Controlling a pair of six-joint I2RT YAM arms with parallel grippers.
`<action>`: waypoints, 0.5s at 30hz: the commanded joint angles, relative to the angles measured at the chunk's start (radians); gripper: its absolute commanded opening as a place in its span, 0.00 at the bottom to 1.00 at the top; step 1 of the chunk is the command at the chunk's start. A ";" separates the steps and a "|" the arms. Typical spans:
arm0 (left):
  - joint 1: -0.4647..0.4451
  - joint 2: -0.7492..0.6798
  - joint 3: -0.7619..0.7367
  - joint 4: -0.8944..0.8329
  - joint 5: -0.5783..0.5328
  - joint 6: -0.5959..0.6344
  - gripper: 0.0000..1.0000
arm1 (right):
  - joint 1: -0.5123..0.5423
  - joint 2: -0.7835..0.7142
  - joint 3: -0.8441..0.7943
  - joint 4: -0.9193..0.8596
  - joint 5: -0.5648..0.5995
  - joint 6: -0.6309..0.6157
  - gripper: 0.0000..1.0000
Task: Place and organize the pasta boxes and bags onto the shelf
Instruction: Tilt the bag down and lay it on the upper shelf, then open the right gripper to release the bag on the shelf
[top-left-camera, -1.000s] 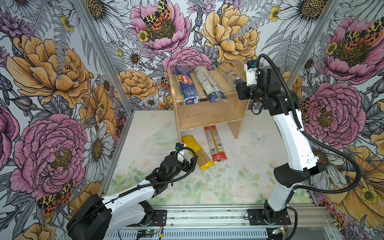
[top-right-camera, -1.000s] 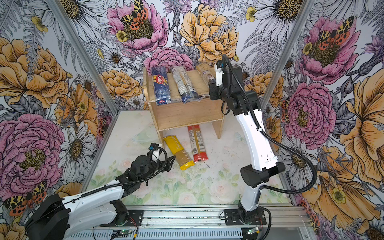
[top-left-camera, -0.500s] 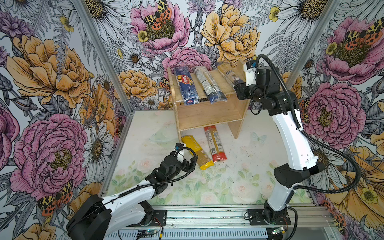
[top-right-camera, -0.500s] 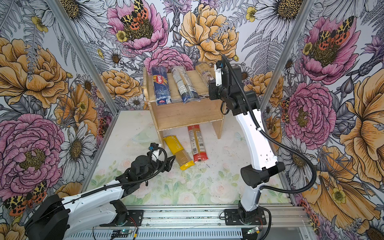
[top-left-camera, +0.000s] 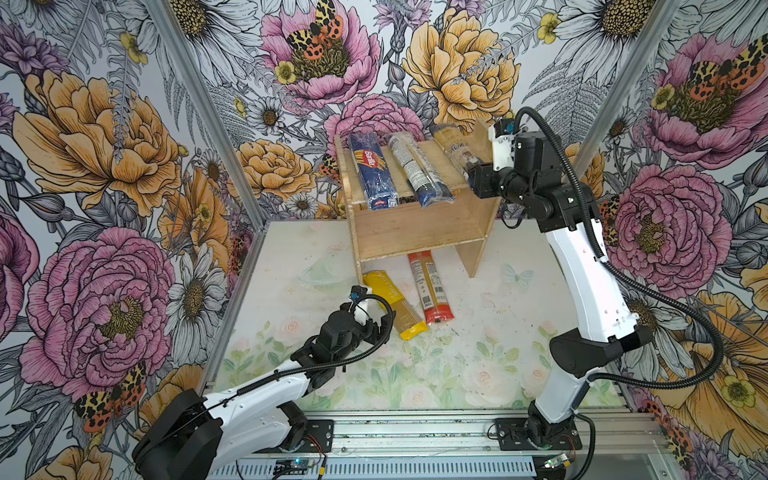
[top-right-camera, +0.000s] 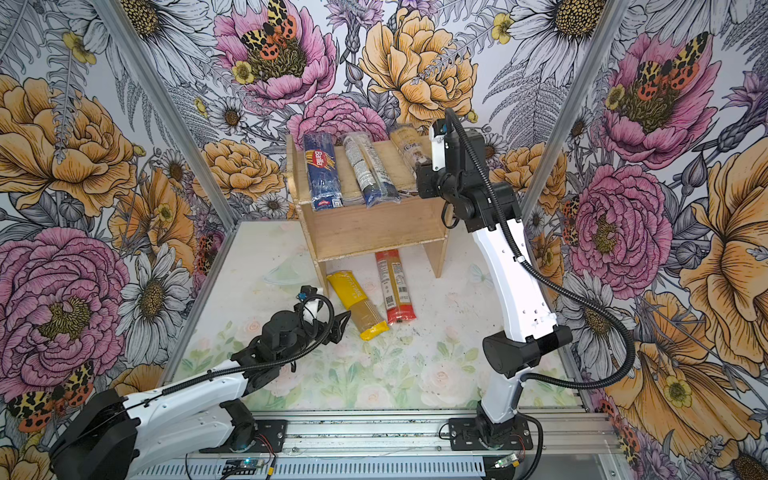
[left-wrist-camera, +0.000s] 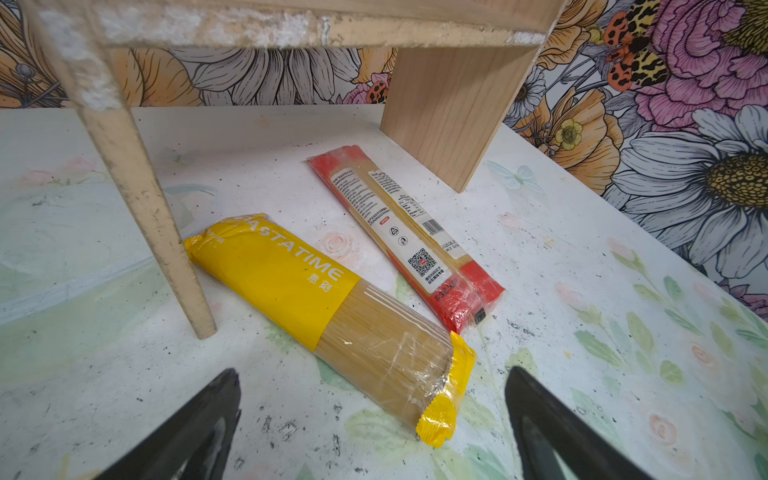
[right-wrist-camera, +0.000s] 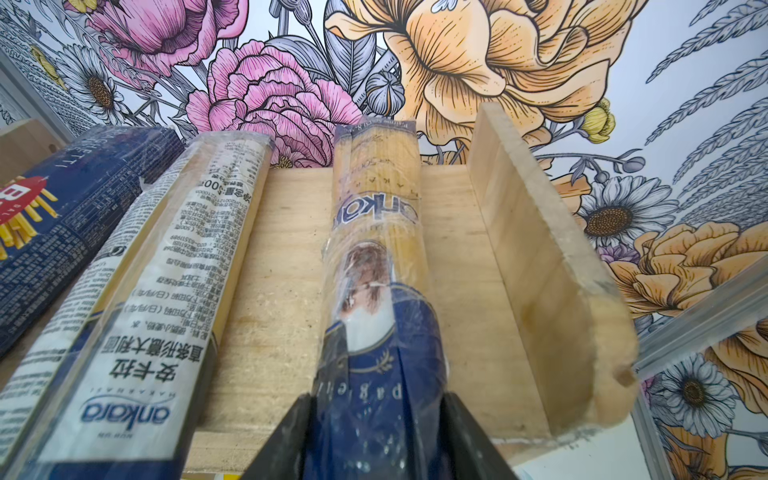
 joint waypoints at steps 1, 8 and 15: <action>-0.009 -0.014 0.006 -0.004 -0.005 0.010 0.99 | -0.006 -0.035 0.000 0.040 -0.013 -0.004 0.51; -0.009 -0.014 0.008 -0.004 -0.005 0.011 0.99 | -0.008 -0.048 0.006 0.040 -0.013 -0.011 0.68; -0.009 -0.012 0.012 -0.004 -0.002 0.011 0.99 | -0.007 -0.063 0.021 0.040 -0.034 -0.013 0.70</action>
